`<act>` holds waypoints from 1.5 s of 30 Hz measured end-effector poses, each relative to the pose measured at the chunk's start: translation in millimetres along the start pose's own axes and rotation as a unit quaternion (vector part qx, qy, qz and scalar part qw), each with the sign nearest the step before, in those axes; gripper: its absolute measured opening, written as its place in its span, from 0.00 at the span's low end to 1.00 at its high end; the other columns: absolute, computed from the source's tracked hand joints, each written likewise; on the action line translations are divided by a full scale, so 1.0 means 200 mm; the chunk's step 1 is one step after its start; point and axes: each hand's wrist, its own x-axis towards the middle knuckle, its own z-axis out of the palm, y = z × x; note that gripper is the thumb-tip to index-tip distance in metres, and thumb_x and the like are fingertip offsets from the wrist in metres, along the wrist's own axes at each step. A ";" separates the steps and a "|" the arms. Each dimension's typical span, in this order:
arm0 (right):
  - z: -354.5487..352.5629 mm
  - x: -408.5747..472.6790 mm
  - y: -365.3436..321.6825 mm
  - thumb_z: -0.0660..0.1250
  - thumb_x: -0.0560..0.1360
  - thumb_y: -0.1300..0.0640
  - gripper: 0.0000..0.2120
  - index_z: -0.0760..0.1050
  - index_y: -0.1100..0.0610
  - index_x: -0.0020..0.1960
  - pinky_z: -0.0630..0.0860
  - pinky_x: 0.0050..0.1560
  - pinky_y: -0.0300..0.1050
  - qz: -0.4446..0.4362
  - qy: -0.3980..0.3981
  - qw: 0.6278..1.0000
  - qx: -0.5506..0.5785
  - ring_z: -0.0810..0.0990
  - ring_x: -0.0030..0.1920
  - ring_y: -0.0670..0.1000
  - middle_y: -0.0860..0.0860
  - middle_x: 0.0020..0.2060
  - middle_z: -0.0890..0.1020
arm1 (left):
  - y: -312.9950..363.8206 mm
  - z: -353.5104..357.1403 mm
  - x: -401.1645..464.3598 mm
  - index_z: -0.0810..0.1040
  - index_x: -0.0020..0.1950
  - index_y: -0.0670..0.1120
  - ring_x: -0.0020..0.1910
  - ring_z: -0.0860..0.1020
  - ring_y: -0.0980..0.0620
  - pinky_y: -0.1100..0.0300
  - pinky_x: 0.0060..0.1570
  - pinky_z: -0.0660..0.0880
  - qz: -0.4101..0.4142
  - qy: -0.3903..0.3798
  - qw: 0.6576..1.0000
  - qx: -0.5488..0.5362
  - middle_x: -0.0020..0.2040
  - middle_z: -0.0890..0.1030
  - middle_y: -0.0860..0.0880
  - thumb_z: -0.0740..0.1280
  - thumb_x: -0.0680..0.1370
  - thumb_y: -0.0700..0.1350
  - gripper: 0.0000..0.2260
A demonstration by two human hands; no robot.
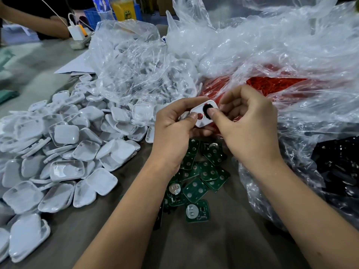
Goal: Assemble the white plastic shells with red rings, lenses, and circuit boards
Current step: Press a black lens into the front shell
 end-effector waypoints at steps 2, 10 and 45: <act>0.00 0.01 0.02 0.79 0.74 0.57 0.07 0.82 0.53 0.46 0.81 0.33 0.43 0.036 -0.026 0.998 0.044 0.85 0.35 0.47 0.48 0.37 0.85 | 0.00 0.00 0.00 0.87 0.51 0.44 0.40 0.84 0.43 0.58 0.36 0.80 0.006 -0.004 1.000 0.000 0.54 0.86 0.39 0.60 0.82 0.27 0.19; 0.00 0.01 0.04 0.78 0.75 0.62 0.04 0.84 0.58 0.43 0.81 0.30 0.44 0.102 -0.093 0.976 0.169 0.86 0.29 0.53 0.52 0.32 0.86 | 0.00 0.00 0.00 0.86 0.48 0.46 0.32 0.81 0.44 0.55 0.31 0.79 0.061 0.013 0.992 0.106 0.43 0.86 0.44 0.70 0.78 0.33 0.09; -0.04 0.03 -0.01 0.72 0.71 0.64 0.16 0.82 0.64 0.58 0.82 0.37 0.38 0.297 -0.165 0.789 0.512 0.84 0.39 0.50 0.59 0.47 0.88 | 0.07 -0.05 0.02 0.86 0.38 0.48 0.38 0.84 0.51 0.64 0.35 0.79 -0.141 -0.002 0.972 -0.188 0.43 0.86 0.44 0.75 0.68 0.39 0.04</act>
